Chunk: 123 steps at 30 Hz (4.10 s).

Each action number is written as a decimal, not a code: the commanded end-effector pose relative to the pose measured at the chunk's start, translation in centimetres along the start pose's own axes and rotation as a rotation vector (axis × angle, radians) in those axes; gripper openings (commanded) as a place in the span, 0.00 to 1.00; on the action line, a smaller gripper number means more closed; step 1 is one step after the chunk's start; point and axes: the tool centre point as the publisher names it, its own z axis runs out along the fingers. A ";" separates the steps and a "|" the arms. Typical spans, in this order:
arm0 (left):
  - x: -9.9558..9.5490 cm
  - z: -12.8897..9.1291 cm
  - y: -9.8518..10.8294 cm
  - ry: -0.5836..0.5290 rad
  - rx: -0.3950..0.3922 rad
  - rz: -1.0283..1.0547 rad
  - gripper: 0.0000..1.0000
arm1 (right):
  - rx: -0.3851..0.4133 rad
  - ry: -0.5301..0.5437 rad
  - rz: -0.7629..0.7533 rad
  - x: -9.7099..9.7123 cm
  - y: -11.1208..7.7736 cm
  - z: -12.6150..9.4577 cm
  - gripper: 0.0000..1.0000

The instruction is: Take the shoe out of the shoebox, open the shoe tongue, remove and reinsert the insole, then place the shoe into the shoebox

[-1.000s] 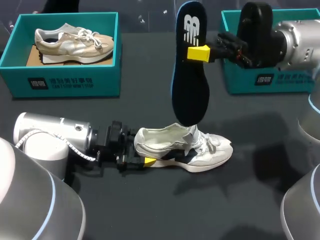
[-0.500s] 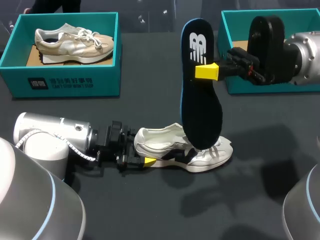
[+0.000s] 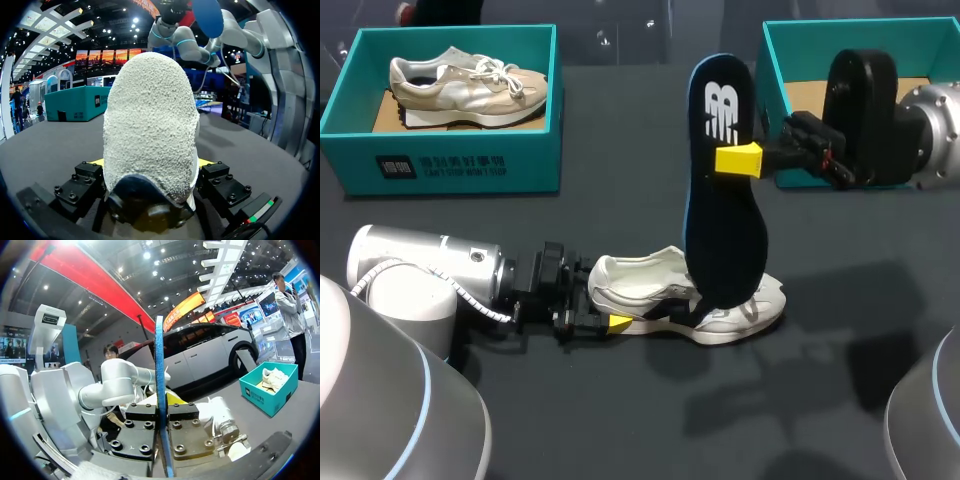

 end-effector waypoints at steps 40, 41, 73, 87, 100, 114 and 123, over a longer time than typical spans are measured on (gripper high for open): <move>-0.4 -2.8 0.5 -0.009 -0.213 -0.023 1.00 | 0.024 -0.027 0.005 3.4 -2.7 0.6 0.00; -0.3 -3.3 0.4 -0.007 -0.269 -0.002 1.00 | 0.024 -0.027 0.005 3.4 -2.7 0.6 0.00; -0.3 -7.6 -3.0 -0.075 -0.918 0.019 1.00 | 0.024 -0.027 0.005 3.4 -2.7 0.6 0.00; -1.4 -7.1 -3.3 -0.080 -1.061 -0.020 1.00 | 0.024 -0.027 0.005 3.4 -2.7 0.6 0.00; -0.9 -5.7 -3.8 -0.017 -1.209 0.044 1.00 | 0.024 -0.027 0.005 3.4 -2.7 0.6 0.00; -0.6 -5.4 -3.9 -0.001 -1.256 0.061 1.00 | 0.024 -0.027 0.005 3.4 -2.7 0.6 0.00; -0.8 -5.0 -5.9 0.013 -1.271 0.080 1.00 | 0.024 -0.027 0.005 3.4 -2.7 0.6 0.00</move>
